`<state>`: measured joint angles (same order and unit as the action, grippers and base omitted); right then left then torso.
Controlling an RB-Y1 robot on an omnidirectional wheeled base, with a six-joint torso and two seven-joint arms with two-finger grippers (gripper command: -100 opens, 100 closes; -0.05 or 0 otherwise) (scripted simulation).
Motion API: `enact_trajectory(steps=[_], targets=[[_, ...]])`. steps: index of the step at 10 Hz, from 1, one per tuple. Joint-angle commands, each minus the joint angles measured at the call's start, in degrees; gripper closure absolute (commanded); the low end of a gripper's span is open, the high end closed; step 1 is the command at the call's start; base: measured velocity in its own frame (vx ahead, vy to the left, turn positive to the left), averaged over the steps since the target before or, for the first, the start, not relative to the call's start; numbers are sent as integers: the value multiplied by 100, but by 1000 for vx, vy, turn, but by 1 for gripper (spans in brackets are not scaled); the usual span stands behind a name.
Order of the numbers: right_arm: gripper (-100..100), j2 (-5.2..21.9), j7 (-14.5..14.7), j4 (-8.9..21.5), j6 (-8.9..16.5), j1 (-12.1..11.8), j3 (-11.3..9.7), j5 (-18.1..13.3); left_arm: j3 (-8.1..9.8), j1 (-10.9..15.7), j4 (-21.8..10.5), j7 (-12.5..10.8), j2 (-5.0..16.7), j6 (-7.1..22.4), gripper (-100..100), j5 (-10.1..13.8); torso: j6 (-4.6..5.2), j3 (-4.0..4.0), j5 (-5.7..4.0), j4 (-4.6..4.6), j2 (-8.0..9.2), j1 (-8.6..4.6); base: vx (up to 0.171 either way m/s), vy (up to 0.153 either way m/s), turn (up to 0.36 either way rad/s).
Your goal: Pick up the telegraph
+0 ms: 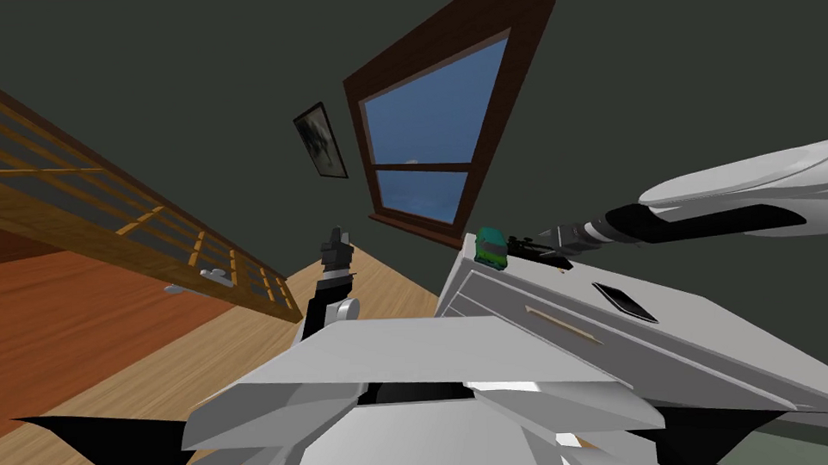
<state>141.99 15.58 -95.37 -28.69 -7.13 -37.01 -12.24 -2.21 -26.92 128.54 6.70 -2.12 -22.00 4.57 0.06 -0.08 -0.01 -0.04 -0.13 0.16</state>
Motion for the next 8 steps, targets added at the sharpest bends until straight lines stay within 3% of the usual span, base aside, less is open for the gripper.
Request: enact_trajectory(steps=[1,2,3,5,6,8], targets=[[-100,0,0,0,0,0,0,0,0,0,0,0,0,0,0,0,0,0,0,0,0,0,13,10,8],[0,5,7,-10,18,1,-19,-3,0,0,0,0,0,0,0,0,1,5,-2,2,8,-7,0,0,0],[-100,-176,51,65,105,-79,-23,-69,0,0,0,0,0,0,0,0,1,9,-3,4,14,-11,24,12,48],[-100,-236,53,89,134,-132,3,-90,0,0,0,0,0,0,0,0,1,3,-4,1,4,-10,29,13,32],[100,-249,61,93,149,-137,1,-95,0,0,0,0,0,0,0,0,1,6,-2,3,9,-11,0,0,0],[100,-247,61,91,145,-137,1,-96,0,0,0,0,0,0,0,0,1,10,-4,5,16,-14,0,0,0]])
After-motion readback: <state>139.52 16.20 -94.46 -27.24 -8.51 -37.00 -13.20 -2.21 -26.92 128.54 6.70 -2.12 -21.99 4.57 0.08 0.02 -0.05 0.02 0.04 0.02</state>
